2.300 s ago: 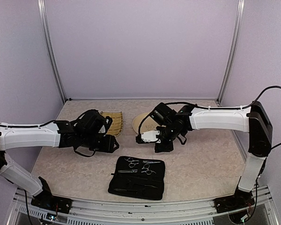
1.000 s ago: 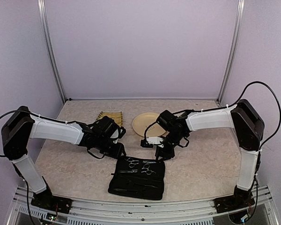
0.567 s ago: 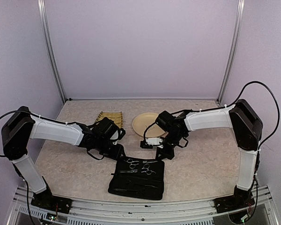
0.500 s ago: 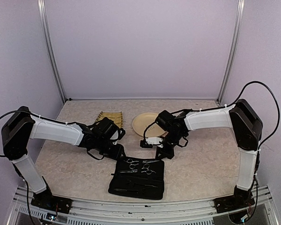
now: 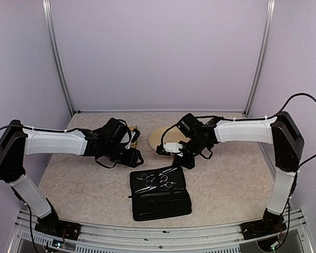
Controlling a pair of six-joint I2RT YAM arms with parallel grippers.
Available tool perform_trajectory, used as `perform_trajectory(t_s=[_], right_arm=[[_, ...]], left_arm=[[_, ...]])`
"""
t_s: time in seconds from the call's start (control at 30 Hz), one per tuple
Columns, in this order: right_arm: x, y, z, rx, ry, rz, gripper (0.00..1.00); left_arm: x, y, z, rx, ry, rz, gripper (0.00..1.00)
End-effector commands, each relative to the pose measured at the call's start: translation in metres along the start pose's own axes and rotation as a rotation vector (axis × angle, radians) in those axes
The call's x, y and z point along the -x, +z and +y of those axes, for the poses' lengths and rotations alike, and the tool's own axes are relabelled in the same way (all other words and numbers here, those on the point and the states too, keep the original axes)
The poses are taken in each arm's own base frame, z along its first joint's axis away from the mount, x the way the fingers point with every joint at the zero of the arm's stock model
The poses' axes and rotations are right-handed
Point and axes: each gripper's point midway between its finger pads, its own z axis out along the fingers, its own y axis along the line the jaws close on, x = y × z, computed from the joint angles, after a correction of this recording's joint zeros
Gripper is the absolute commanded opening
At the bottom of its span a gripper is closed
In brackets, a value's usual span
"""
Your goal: Sort the hair-cutting tools
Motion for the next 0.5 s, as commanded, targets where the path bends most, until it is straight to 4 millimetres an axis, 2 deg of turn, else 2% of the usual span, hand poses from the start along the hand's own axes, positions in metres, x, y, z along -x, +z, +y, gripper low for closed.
perform_trajectory(t_s=[0.0, 0.07, 0.17, 0.27, 0.47], right_arm=[[0.032, -0.037, -0.010, -0.107, -0.094, -0.156, 0.00], [0.039, -0.049, -0.012, -0.141, -0.113, -0.189, 0.00], [0.040, -0.057, -0.015, -0.178, -0.124, -0.205, 0.00], [0.040, -0.058, -0.015, -0.188, -0.140, -0.205, 0.00], [0.041, -0.058, -0.015, -0.196, -0.150, -0.213, 0.00]], left_arm=[[0.022, -0.004, -0.020, -0.162, 0.040, -0.040, 0.50], [0.027, -0.003, -0.024, -0.232, 0.035, -0.028, 0.51], [0.026, -0.005, -0.044, -0.370, 0.047, 0.014, 0.51], [0.024, -0.005, -0.058, -0.456, 0.058, 0.035, 0.52], [0.009, 0.008, -0.068, -0.570, 0.018, 0.127, 0.49]])
